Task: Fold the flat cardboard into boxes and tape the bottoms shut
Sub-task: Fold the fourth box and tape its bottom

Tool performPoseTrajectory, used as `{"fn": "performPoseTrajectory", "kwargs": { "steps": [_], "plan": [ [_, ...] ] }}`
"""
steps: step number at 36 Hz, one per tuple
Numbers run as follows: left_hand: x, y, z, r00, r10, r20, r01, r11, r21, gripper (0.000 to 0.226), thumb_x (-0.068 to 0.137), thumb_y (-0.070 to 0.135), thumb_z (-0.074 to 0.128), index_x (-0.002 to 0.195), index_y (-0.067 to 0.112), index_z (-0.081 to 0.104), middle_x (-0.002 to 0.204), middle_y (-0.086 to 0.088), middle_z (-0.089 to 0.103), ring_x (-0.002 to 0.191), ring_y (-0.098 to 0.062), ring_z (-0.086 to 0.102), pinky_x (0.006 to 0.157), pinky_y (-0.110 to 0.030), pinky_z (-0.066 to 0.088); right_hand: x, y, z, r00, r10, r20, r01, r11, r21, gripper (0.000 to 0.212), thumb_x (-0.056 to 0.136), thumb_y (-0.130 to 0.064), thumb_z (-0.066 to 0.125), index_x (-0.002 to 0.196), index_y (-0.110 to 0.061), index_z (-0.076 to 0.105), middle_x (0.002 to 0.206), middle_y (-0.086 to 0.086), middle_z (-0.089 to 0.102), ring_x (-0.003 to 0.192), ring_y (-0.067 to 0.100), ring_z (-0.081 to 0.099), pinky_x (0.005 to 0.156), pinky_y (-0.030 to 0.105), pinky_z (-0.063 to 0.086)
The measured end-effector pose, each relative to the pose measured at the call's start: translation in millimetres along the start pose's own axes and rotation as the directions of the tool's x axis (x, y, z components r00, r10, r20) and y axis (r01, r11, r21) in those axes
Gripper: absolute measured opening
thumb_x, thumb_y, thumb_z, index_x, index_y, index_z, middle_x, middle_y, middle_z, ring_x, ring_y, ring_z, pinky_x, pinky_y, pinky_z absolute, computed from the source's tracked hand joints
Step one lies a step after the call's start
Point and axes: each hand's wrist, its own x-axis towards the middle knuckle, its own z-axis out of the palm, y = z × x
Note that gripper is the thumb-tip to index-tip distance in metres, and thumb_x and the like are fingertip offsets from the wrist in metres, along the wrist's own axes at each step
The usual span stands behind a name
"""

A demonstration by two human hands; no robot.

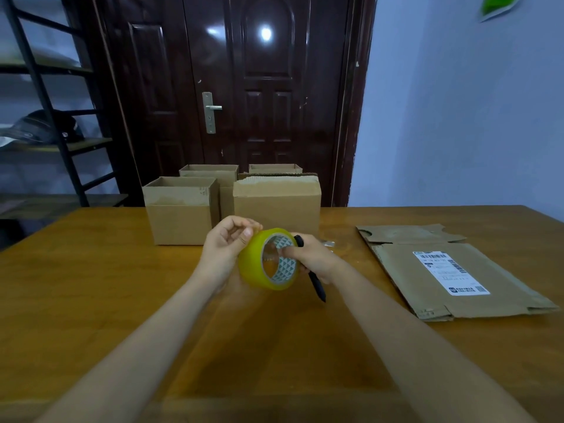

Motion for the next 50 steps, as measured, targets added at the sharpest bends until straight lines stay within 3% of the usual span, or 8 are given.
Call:
{"fn": "performPoseTrajectory", "kwargs": {
  "steps": [7,11,19,25,31,38,43,50],
  "plan": [
    [-6.8,0.6,1.5,0.989,0.092,-0.112,-0.089,0.996,0.033,0.006,0.078,0.019,0.069,0.083,0.015,0.067,0.086,0.004,0.072,0.090,-0.013,0.067,0.079,-0.024,0.053,1.6,-4.0,1.7,1.000,0.017,-0.022,-0.016,1.000,0.014,0.014,0.094,-0.018,0.054,0.090,-0.027,0.062,0.073,-0.003,0.059,0.058,0.013,0.045,0.045,0.022,0.030],
    [-9.5,1.1,10.9,0.964,0.110,-0.242,-0.109,0.994,0.020,0.006,0.082,0.003,0.063,0.084,0.009,0.064,0.082,0.007,0.073,0.087,-0.008,0.068,0.078,-0.020,0.053,4.9,-4.7,5.7,0.999,0.042,-0.017,-0.042,0.998,0.039,0.012,0.093,-0.018,0.055,0.084,-0.024,0.060,0.068,-0.004,0.056,0.053,0.011,0.043,0.044,0.021,0.030],
    [-7.9,2.3,20.7,0.926,0.131,-0.354,-0.110,0.991,0.078,0.012,0.088,0.003,0.060,0.084,0.014,0.062,0.093,-0.017,0.066,0.089,-0.021,0.064,0.073,-0.023,0.055,6.4,-1.8,13.7,0.993,0.112,-0.030,-0.106,0.980,0.169,0.014,0.093,-0.018,0.056,0.080,-0.021,0.057,0.066,-0.002,0.054,0.051,0.012,0.038,0.043,0.021,0.026],
    [-10.2,2.0,21.7,0.921,0.179,-0.345,-0.122,0.976,0.178,0.017,0.088,0.005,0.061,0.084,0.021,0.060,0.086,0.001,0.062,0.084,-0.011,0.059,0.072,-0.020,0.051,3.8,-3.5,13.6,0.991,0.128,-0.021,-0.122,0.973,0.197,0.015,0.093,-0.018,0.056,0.079,-0.020,0.057,0.057,-0.008,0.056,0.047,0.010,0.037,0.040,0.020,0.026],
    [-8.7,8.7,18.7,0.934,0.249,-0.255,-0.172,0.941,0.291,0.027,0.086,-0.005,0.061,0.084,0.021,0.054,0.089,0.002,0.056,0.084,0.006,0.059,0.074,-0.011,0.048,1.7,-1.0,12.0,0.992,0.121,-0.037,-0.110,0.969,0.221,0.015,0.094,-0.017,0.055,0.079,-0.020,0.057,0.052,-0.010,0.054,0.039,0.006,0.037,0.039,0.019,0.025],
    [-2.1,8.5,-2.0,0.945,0.326,0.000,-0.290,0.843,0.453,0.036,0.083,0.010,0.068,0.091,0.042,0.054,0.095,0.021,0.054,0.095,-0.003,0.055,0.090,-0.022,0.049,0.7,3.6,5.2,0.993,0.066,-0.093,-0.047,0.980,0.192,0.019,0.096,-0.015,0.051,0.080,-0.024,0.055,0.046,-0.015,0.056,0.037,-0.003,0.046,0.039,0.015,0.031],
    [-2.8,9.7,-8.0,0.918,0.394,0.049,-0.356,0.763,0.540,0.034,0.081,0.014,0.069,0.100,0.037,0.054,0.103,0.028,0.051,0.103,-0.016,0.056,0.092,-0.035,0.050,1.0,2.1,1.0,0.992,0.019,-0.124,-0.001,0.990,0.143,0.020,0.096,-0.015,0.051,0.079,-0.023,0.058,0.055,-0.014,0.060,0.044,-0.002,0.050,0.044,0.017,0.033],
    [-13.7,7.0,-8.6,0.912,0.403,-0.080,-0.347,0.859,0.376,0.015,0.081,0.028,0.067,0.093,0.036,0.064,0.098,0.013,0.061,0.100,-0.025,0.060,0.092,-0.031,0.051,2.4,0.7,0.6,0.984,-0.100,-0.149,0.109,0.993,0.053,0.023,0.093,-0.005,0.052,0.075,-0.017,0.061,0.085,-0.002,0.066,0.086,0.016,0.062,0.074,0.028,0.049]
  ]
}}
